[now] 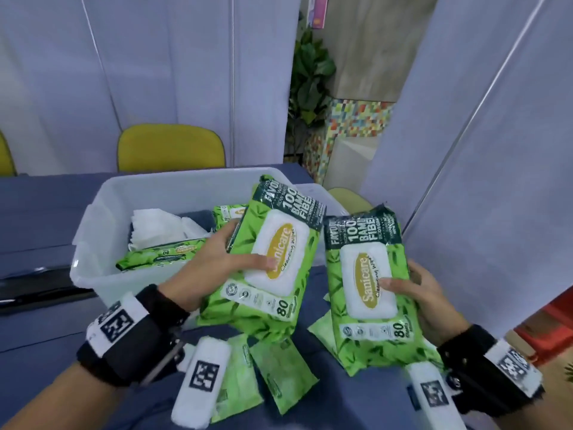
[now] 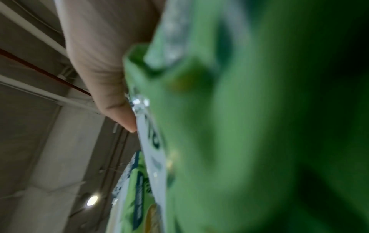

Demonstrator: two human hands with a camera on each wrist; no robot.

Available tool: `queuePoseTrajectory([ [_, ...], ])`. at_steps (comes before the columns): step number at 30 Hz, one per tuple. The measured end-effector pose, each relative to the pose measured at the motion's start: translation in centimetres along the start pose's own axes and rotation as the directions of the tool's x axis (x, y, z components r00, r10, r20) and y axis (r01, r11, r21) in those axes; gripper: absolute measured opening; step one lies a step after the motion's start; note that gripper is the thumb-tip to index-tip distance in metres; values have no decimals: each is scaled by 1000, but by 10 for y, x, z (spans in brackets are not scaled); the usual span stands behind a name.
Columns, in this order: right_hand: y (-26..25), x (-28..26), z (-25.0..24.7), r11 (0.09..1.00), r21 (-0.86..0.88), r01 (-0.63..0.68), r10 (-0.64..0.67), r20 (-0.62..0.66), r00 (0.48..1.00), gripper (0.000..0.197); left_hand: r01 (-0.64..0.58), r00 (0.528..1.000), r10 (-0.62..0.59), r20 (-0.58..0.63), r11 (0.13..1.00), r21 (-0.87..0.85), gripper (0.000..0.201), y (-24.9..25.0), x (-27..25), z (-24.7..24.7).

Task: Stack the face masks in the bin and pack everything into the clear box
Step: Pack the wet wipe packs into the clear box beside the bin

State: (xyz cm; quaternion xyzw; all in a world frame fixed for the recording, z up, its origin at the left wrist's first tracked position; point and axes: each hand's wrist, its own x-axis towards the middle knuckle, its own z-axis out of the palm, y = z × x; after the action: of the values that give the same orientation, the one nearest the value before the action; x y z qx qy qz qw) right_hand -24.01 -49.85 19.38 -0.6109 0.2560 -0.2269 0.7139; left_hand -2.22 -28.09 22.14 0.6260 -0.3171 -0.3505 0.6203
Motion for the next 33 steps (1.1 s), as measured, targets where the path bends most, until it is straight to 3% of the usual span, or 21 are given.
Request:
queuePoseTrajectory([
  [3,-30,21,19,989,134,57,-62,34,997,99,-88,990,84,-110,996,-31,70,37,17,-12],
  [5,-54,33,34,977,201,65,-83,80,993,68,-164,969,166,-186,986,27,72,59,33,-23],
  [7,-76,49,49,974,211,88,-110,94,989,49,-229,931,261,-256,962,150,67,78,52,-35],
  [9,-93,70,63,969,206,138,-159,87,983,44,-242,900,337,-275,914,326,76,92,73,-50],
  [12,-109,104,86,951,244,192,-212,57,976,38,-188,910,362,-201,795,577,97,94,106,-73],
  [14,-113,126,100,945,289,152,-180,74,981,22,-95,940,300,-163,688,719,102,83,128,-84],
  [18,-103,173,121,908,415,59,-111,102,989,23,78,983,107,-151,500,863,99,46,171,-87],
  [22,-79,215,130,875,478,-73,6,141,990,32,77,997,-56,-58,438,896,90,3,207,-80],
  [28,-37,250,116,888,406,-216,162,164,973,31,21,976,-210,51,326,945,87,-50,242,-69],
  [33,-23,265,105,900,379,-215,171,146,974,34,-44,930,-354,95,148,988,35,-75,258,-54],
])
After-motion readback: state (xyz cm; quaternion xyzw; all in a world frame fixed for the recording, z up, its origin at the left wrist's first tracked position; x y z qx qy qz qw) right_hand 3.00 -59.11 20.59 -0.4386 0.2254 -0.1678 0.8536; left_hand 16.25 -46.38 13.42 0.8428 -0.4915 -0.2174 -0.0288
